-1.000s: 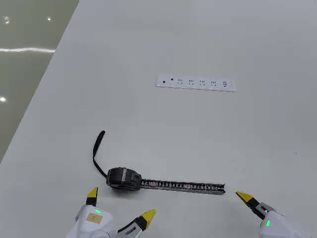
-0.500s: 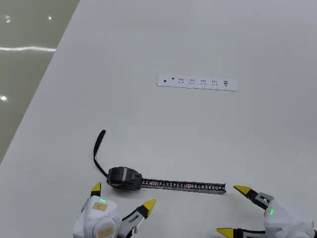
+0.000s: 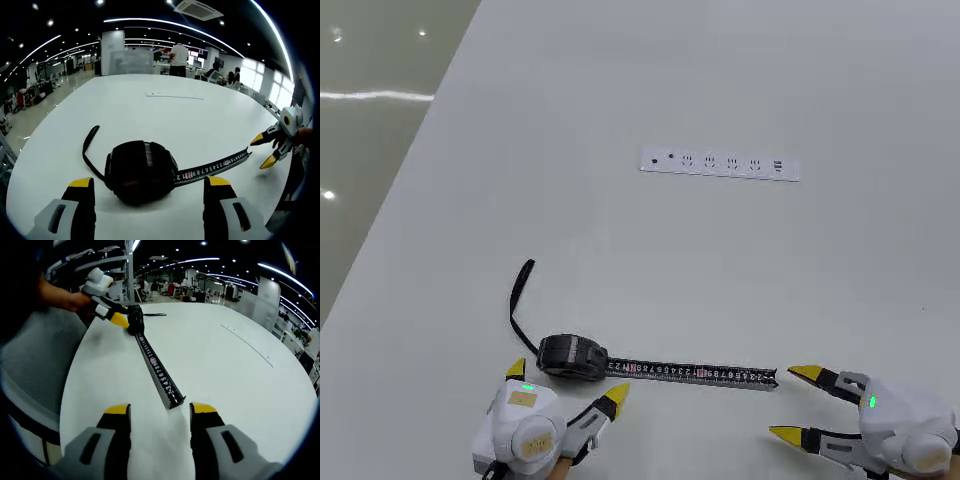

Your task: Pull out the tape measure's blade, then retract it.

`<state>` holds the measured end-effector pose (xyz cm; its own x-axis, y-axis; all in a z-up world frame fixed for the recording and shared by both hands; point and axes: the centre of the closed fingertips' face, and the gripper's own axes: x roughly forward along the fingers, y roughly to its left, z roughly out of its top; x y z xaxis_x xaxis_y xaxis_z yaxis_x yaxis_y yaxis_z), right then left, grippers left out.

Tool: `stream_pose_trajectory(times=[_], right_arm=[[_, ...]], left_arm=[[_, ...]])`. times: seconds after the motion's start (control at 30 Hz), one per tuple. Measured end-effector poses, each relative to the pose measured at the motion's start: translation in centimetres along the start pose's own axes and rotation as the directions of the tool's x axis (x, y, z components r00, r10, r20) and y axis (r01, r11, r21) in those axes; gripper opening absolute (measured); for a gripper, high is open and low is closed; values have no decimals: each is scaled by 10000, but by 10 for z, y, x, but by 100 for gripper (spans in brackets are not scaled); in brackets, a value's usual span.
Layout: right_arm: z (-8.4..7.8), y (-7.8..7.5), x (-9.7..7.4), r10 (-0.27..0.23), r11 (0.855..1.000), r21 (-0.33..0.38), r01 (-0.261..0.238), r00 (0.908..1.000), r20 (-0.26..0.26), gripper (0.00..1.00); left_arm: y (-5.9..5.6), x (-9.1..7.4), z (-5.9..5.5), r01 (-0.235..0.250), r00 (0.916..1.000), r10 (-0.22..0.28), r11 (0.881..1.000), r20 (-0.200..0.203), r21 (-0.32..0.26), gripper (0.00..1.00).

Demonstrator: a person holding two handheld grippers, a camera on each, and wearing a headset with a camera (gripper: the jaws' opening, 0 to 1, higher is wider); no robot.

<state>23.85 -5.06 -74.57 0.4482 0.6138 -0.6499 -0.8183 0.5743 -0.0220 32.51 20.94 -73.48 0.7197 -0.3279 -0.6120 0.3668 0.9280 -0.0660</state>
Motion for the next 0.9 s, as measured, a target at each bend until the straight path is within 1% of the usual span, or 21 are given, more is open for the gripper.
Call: stream_pose_trajectory(times=[0.13, 0.3, 0.6, 0.77, 0.9], right_arm=[[-2, -6, 3, 145, 9998, -146, -146, 9999, -78, 40], [0, -11, 6, 404, 9984, -400, -410, 9991, -159, 33], [-1, -18, 12, 758, 9938, -788, -787, 9963, -393, 25], [-2, -18, 17, 1048, 9878, -1098, -1106, 9928, -575, 21], [-3, -18, 22, 1236, 9818, -1352, -1334, 9892, -781, 19]], left_arm=[[2, 3, 1, -96, 10000, 95, 9999, -22, -109, 85], [4, 9, 1, -182, 9998, 179, 9992, -95, -358, 83], [5, 17, 1, -217, 9996, 206, 9980, -195, -587, 80], [4, 20, 0, -220, 9995, 206, 9981, -253, -576, 80], [5, 22, 1, -259, 9993, 240, 9973, -283, -694, 79]])
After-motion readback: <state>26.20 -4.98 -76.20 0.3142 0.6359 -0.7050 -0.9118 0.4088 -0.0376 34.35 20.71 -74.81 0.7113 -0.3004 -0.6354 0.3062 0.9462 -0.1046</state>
